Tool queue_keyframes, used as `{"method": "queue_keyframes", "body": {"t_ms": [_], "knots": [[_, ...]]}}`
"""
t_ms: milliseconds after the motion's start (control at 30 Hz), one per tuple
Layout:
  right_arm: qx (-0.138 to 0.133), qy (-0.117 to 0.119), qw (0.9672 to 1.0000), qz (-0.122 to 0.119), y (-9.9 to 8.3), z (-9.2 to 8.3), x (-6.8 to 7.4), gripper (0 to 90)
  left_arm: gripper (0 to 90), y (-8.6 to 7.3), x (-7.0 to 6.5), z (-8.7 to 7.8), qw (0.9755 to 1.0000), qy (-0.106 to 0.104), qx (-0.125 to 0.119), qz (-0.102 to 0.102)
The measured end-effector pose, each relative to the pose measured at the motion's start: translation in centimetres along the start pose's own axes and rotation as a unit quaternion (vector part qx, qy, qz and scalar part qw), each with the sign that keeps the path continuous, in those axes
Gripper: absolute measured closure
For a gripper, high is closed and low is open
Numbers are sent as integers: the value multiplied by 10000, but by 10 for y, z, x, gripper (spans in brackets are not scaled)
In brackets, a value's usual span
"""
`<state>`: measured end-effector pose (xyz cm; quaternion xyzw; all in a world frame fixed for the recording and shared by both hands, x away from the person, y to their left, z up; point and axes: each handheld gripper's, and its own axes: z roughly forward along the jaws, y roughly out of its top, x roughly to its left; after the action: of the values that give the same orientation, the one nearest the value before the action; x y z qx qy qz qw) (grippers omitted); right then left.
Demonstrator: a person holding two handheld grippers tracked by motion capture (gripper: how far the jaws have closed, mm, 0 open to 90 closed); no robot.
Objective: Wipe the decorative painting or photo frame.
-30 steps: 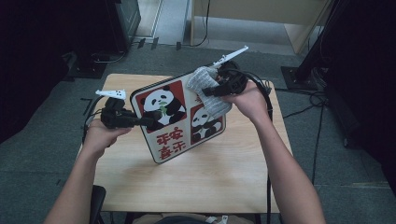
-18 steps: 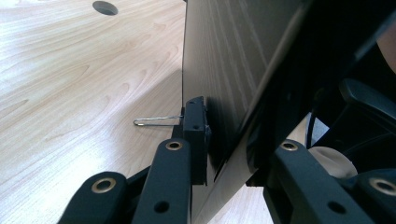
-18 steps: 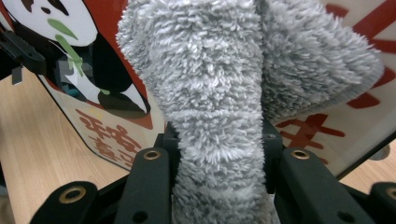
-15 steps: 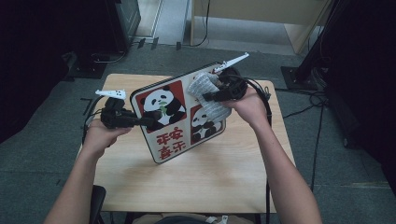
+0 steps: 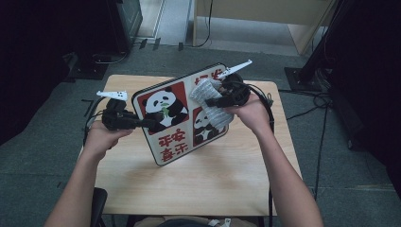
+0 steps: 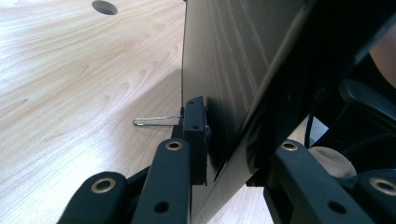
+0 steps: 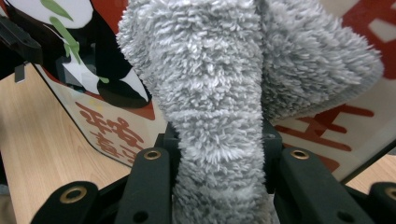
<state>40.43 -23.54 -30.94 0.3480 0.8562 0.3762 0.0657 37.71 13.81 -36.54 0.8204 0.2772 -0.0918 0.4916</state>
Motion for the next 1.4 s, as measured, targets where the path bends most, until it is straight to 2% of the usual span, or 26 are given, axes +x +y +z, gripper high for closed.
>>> {"method": "queue_keyframes", "body": {"t_ms": [433,833,1100,1400], "knots": [[55,60,10000,54,-14,9,-2,671,764,0,0,0,10000,-8,8,6],[61,178,9996,199,-31,19,-6,670,764,0,1,0,10000,-15,1,13],[42,164,9997,158,-42,22,-5,669,765,0,1,0,10000,-7,4,19],[81,223,9992,306,-60,32,-8,669,766,0,1,0,10000,-5,0,21]]}}
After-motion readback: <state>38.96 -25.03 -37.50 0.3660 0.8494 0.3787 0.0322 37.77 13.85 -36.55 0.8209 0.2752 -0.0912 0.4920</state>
